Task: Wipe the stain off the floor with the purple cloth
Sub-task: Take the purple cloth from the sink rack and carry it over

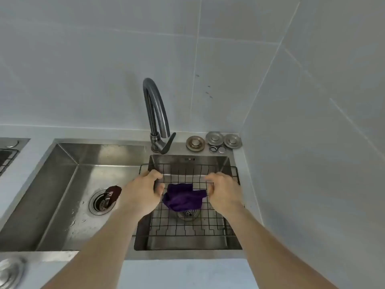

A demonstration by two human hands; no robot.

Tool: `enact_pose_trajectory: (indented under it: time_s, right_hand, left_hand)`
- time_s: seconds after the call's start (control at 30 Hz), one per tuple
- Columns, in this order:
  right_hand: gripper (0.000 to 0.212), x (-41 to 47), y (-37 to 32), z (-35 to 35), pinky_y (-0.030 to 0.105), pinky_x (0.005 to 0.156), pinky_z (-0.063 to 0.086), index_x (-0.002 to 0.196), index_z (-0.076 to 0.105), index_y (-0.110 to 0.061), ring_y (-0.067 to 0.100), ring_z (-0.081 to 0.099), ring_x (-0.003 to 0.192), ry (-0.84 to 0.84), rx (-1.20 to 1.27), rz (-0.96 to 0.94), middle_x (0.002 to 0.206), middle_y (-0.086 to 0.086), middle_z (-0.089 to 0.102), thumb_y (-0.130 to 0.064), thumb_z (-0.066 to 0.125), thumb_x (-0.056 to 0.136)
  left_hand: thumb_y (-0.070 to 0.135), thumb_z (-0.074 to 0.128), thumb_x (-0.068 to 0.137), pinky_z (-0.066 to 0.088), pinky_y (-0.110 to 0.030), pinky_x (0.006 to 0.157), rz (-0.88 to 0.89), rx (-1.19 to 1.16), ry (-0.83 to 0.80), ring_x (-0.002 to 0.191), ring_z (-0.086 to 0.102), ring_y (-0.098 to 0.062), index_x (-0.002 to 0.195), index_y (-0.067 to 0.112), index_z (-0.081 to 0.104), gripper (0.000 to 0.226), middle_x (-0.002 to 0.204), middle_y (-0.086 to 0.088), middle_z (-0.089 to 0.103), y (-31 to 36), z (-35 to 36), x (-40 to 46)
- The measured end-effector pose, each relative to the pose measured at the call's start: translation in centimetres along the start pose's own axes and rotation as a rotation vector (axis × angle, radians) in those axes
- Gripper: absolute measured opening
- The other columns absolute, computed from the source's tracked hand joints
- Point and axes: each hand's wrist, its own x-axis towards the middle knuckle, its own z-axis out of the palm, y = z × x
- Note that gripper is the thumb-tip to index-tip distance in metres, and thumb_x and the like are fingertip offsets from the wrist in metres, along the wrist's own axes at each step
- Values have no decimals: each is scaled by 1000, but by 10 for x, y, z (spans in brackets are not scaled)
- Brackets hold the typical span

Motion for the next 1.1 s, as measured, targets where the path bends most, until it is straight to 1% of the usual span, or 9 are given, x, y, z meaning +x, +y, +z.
enact_pose_trajectory:
  time_s: [0.17,0.3,0.53,0.67,0.8,0.87,0.93,1.0,1.1]
  right_hand:
    - [31,55,23,45,43,84,59,118,70,-29,22,69,95,-148,14,85,101,-1,74,-11,57,97]
    - [27,81,29,75,37,86,56,119,71,-27,21,69,104,-192,32,56,111,-4,74,-16,55,101]
    - [32,102,28,114,36,87,52,129,66,-26,21,63,112,-277,48,-8,121,-2,67,-16,57,99]
    - [49,104,30,124,40,93,54,144,54,-28,24,61,117,-326,46,-30,133,-3,59,-15,60,96]
    - [67,101,35,127,40,89,57,154,40,-29,25,65,111,-395,37,-67,138,-4,51,-8,62,93]
    - [64,97,35,126,41,89,57,154,41,-29,26,65,110,-404,53,-71,137,-3,51,-10,59,96]
    - [56,91,33,123,41,89,56,153,41,-31,25,65,111,-402,69,-77,135,-2,52,-22,57,100]
    - [49,85,31,119,42,90,56,149,45,-34,25,65,111,-391,98,-98,132,-2,56,-32,57,102]
    - [29,74,22,110,41,82,55,130,60,-33,24,65,104,-324,125,-149,115,-3,65,-32,58,101]
  left_hand:
    - [36,45,103,50,-37,85,-73,-43,-137,115,64,-23,128,28,58,29,129,4,65,-11,50,58]
    - [34,45,103,52,-39,90,-115,-24,-228,116,63,-24,130,28,58,31,131,4,64,-13,78,89]
    - [34,54,100,50,-44,103,-137,1,-379,134,55,-24,147,31,48,47,148,5,56,-13,113,116]
    - [26,59,97,51,-43,101,-148,21,-353,127,59,-24,142,29,54,45,140,4,60,-13,125,117]
    - [23,57,97,49,-37,83,-144,35,-303,107,64,-24,115,28,65,20,119,5,62,-13,125,113]
    - [25,58,98,48,-35,79,-117,27,-280,100,64,-21,107,27,62,11,112,6,62,-13,122,108]
    - [27,59,97,51,-36,81,-84,-39,-257,98,62,-18,103,29,60,6,109,10,61,-13,118,102]
    - [28,61,96,50,-38,88,-36,-112,-241,100,61,-16,101,30,59,6,107,13,61,-13,111,97]
    - [28,60,96,43,-39,100,50,-115,-178,104,58,-15,103,32,58,8,109,16,65,-8,96,88]
